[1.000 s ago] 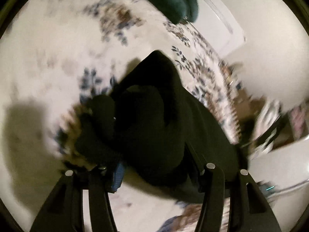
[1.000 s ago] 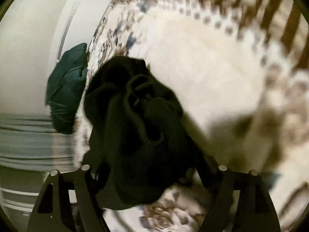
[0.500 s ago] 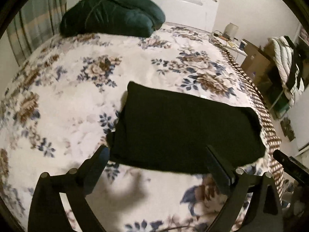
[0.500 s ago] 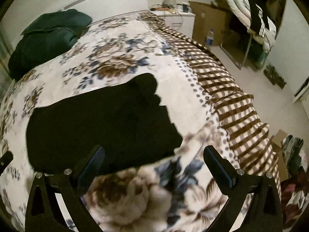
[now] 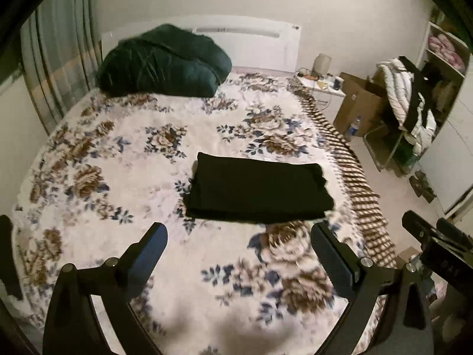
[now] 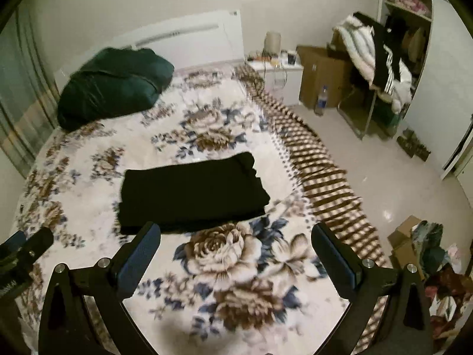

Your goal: Fold small clothes

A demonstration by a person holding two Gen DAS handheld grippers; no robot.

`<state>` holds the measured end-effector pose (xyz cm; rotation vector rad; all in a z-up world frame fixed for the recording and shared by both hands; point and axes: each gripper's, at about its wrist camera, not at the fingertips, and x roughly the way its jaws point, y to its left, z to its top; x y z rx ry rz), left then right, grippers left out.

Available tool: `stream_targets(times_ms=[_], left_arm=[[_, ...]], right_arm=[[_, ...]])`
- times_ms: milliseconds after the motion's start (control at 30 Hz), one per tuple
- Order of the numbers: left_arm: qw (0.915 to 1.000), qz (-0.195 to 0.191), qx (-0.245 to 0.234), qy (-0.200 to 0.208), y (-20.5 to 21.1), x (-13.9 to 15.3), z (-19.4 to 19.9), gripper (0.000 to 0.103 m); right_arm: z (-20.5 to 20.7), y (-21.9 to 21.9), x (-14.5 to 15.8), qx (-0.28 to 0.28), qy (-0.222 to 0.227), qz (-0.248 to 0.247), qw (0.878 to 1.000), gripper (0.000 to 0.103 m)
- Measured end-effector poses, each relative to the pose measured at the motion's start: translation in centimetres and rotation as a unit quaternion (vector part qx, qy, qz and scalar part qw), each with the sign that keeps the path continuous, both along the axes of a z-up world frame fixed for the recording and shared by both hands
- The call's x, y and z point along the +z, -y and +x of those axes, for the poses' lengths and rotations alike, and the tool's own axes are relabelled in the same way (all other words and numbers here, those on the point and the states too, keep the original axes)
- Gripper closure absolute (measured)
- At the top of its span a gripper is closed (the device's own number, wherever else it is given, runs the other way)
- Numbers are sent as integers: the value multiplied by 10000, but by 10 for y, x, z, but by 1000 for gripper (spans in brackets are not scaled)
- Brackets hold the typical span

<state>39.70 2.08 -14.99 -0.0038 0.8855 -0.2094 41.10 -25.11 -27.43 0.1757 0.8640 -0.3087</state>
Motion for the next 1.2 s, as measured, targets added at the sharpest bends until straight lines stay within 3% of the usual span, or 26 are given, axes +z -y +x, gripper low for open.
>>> stream_targets(times_ms=[167,333,633,900,1200], left_arm=[[9998,69,-78,158,-8,58,-66,4],[9997,152,-29,190,-13,102,-121,4],[9989,220,242,349,-14,142,-181,4],[9976,270,374,507,-6,155,-209,4],[9968,328,488,536,7,160,-217,0]], right_arm=[[-89,-27,86,104,267,-104,9995,0],[-162,-48,148,229,399,-127,9989,0],[-263,-66,236,526,765,-141,9956,0],[-299,-58,266,677,876,-111,9938,0],[-297,-43,263,795,836,-113,9933,0]])
